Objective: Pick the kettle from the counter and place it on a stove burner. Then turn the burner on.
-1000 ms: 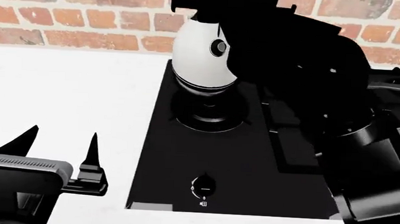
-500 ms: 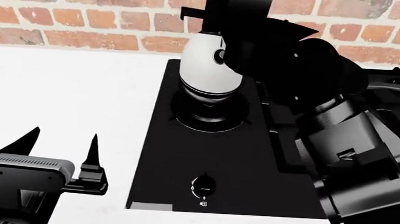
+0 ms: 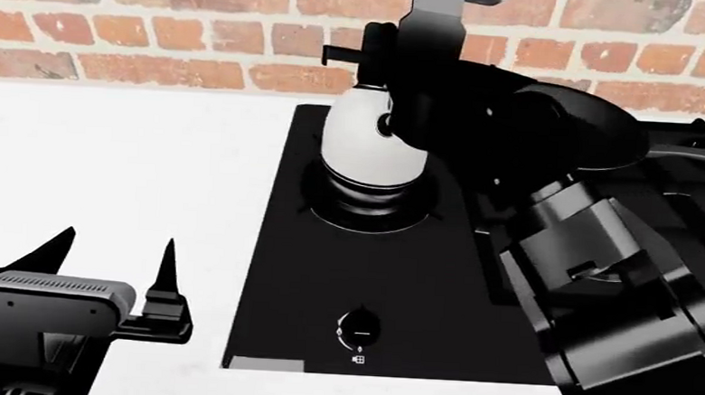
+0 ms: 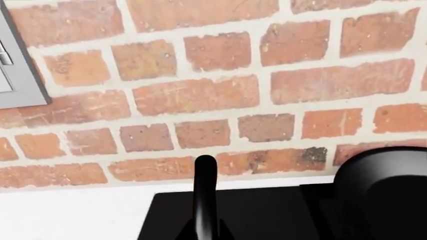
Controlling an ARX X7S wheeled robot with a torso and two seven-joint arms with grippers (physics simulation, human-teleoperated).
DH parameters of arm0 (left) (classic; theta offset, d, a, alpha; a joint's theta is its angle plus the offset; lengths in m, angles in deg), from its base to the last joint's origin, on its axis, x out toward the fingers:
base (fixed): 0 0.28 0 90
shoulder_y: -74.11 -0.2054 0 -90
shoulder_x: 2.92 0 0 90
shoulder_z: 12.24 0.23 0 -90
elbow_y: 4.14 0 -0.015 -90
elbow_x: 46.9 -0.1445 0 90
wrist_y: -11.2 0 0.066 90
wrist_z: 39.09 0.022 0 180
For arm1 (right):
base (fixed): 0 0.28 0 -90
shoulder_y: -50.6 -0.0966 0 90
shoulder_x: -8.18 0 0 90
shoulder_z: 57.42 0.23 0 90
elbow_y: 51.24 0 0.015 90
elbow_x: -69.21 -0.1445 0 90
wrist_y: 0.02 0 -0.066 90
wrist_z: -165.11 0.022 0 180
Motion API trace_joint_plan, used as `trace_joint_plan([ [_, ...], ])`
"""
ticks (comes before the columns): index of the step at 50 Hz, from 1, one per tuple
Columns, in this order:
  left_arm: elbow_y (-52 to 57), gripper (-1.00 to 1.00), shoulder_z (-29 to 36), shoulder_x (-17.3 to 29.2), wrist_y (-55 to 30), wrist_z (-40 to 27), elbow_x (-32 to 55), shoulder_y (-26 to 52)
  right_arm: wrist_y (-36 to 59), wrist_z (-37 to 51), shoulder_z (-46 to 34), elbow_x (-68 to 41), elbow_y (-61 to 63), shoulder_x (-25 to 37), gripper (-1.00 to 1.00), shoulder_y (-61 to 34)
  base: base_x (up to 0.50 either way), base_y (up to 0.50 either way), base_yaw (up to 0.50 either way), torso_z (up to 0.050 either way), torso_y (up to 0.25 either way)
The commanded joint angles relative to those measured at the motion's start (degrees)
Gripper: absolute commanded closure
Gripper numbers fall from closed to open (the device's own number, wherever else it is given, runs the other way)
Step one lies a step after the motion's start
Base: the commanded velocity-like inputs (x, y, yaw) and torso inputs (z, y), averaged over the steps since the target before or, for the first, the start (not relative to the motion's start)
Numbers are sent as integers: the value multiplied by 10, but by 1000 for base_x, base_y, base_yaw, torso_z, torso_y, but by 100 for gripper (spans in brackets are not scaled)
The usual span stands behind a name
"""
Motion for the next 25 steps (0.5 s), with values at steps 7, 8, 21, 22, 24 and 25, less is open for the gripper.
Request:
trace_joint_plan([
  [7, -10, -100, 4, -2, 6, 2, -3, -1, -26, -26, -9, 20, -52, -16, 100, -2, 0, 0, 0, 0, 0],
  [8, -11, -100, 4, -2, 7, 3, -4, -1, -26, -27, -10, 19, -53, -16, 100, -2, 0, 0, 0, 0, 0],
  [21, -15, -100, 2, -4, 14, 3, -5, -6, -26, -34, -22, 9, -61, -16, 100, 0, 0, 0, 0, 0, 0],
  [22, -16, -100, 3, -4, 14, 3, -5, -5, -27, -34, -22, 9, -63, -16, 100, 0, 0, 0, 0, 0, 0],
  [24, -16, -100, 3, -4, 13, 3, -4, -4, -25, -36, -24, 6, -59, -15, 100, 0, 0, 0, 0, 0, 0],
  [25, -16, -100, 2, -4, 14, 3, -3, -4, -24, -35, -25, 5, -56, -14, -100, 0, 0, 0, 0, 0, 0],
])
